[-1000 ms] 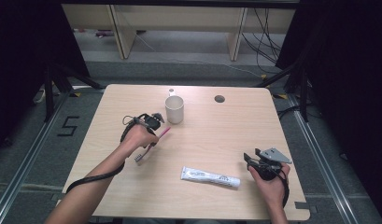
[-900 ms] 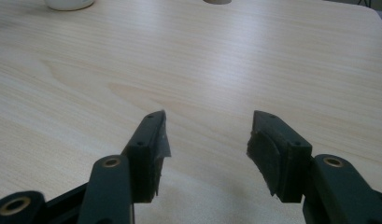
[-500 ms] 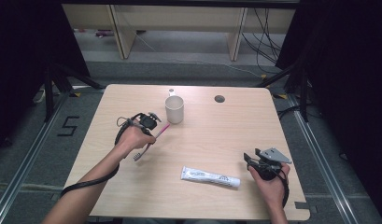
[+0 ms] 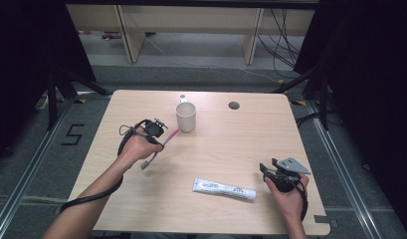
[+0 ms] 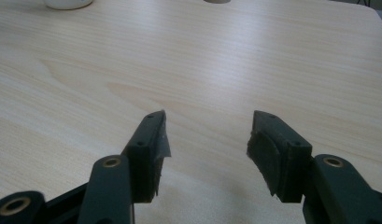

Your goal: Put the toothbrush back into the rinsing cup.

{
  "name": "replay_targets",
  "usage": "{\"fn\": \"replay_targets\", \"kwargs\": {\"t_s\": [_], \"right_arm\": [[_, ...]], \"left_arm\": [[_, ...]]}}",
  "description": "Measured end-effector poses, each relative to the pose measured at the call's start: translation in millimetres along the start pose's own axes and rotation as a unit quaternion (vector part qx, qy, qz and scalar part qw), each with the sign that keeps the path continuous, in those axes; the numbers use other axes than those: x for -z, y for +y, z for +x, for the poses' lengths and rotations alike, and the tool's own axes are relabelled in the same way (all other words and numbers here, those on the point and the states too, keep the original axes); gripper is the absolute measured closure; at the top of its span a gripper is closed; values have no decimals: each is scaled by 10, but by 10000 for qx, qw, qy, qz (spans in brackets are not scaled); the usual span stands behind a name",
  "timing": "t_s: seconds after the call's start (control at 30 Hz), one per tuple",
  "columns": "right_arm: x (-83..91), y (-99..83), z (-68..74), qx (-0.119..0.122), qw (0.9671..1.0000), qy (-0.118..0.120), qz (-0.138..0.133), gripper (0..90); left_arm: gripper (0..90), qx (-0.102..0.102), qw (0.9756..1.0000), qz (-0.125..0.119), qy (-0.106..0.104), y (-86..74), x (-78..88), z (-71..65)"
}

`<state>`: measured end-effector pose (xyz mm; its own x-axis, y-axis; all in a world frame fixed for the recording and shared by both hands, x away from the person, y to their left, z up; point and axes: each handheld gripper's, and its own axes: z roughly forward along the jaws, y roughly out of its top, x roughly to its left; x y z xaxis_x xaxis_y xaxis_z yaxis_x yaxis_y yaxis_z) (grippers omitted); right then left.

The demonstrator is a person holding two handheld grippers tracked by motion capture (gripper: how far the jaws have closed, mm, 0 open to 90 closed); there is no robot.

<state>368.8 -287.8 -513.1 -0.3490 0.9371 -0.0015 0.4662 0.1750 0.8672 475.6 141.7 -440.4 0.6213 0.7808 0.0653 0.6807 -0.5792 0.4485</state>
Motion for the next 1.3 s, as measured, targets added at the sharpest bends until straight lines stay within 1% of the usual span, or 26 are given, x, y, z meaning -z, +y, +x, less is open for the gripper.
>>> {"fn": "replay_targets", "kwargs": {"t_s": [0.07,0.1,0.17,0.2,0.27,0.43,0.5,0.53,0.6,0.67,0.73,0.77,0.8,0.83,0.87,0.93,0.97,1.0,1.03,1.07,1.1,1.17,1.2,1.23,1.27,1.3], "right_arm": [[4,0,-3,-9,10000,11,10,465],[5,-1,2,-40,10000,-2,12,465],[5,0,3,-53,10000,10,14,465],[4,0,-2,-21,10000,14,7,465],[5,-1,-2,-16,10000,10,15,465],[4,0,-5,5,10000,8,4,464],[5,0,5,-56,10000,13,21,464],[2,1,3,-12,10000,35,14,465],[2,1,2,-10,10000,23,18,465],[1,1,2,-6,10000,22,22,464],[-2,2,-1,15,10000,43,30,464],[-1,2,0,15,10000,46,32,464],[-1,1,0,5,10000,38,31,464],[4,3,-12,82,10000,-49,-5,463],[2,3,-18,128,9999,-56,-20,462],[2,3,-17,119,9999,-47,-14,462],[3,5,-17,133,9999,-38,-13,462],[5,1,11,-29,10000,20,65,462],[11,3,16,-75,9999,74,127,461],[11,4,14,-71,9998,82,139,459],[10,3,13,-73,9999,91,66,455],[10,9,-1,4,10000,75,38,453],[-3,20,-23,98,9998,145,22,453],[6,34,-17,60,9999,93,39,453],[3,62,-26,150,9997,159,56,453],[11,81,-13,134,9997,165,78,453]], "left_arm": [[826,31,10000,-31,7,-2,1,-2],[826,-48,10000,7,-1,-3,17,3],[826,-48,10000,-21,14,-3,24,2],[826,-1,10000,-69,39,-2,16,1],[826,-102,9999,-21,24,-2,32,15],[826,-135,9999,-34,49,-7,45,33],[826,-135,9999,-54,84,-8,52,39],[826,-179,9998,-31,70,-8,63,48],[826,-193,9998,-41,73,-6,70,56],[826,-260,9996,-9,79,-4,84,62],[826,-256,9996,-49,94,-4,84,58],[826,-288,9995,-42,95,-3,88,60],[826,-264,9995,-84,118,-3,81,58],[826,-311,9994,-62,113,-4,88,62],[826,-393,9992,-27,84,-4,102,68],[826,-494,9988,-14,56,-8,114,76],[826,-503,9987,-27,37,-12,115,76],[826,-614,9981,17,28,-15,131,83],[826,-739,9973,-18,39,-12,136,98],[826,-712,9975,31,-3,-21,148,96],[826,-749,9972,35,-4,-24,153,101],[826,-817,9966,66,-6,-32,170,112],[826,-851,9963,85,-10,-35,175,117],[826,-894,9959,96,-26,-38,181,125],[826,-940,9955,124,-28,-39,188,129],[826,-990,9950,155,-44,-41,194,133]]}}
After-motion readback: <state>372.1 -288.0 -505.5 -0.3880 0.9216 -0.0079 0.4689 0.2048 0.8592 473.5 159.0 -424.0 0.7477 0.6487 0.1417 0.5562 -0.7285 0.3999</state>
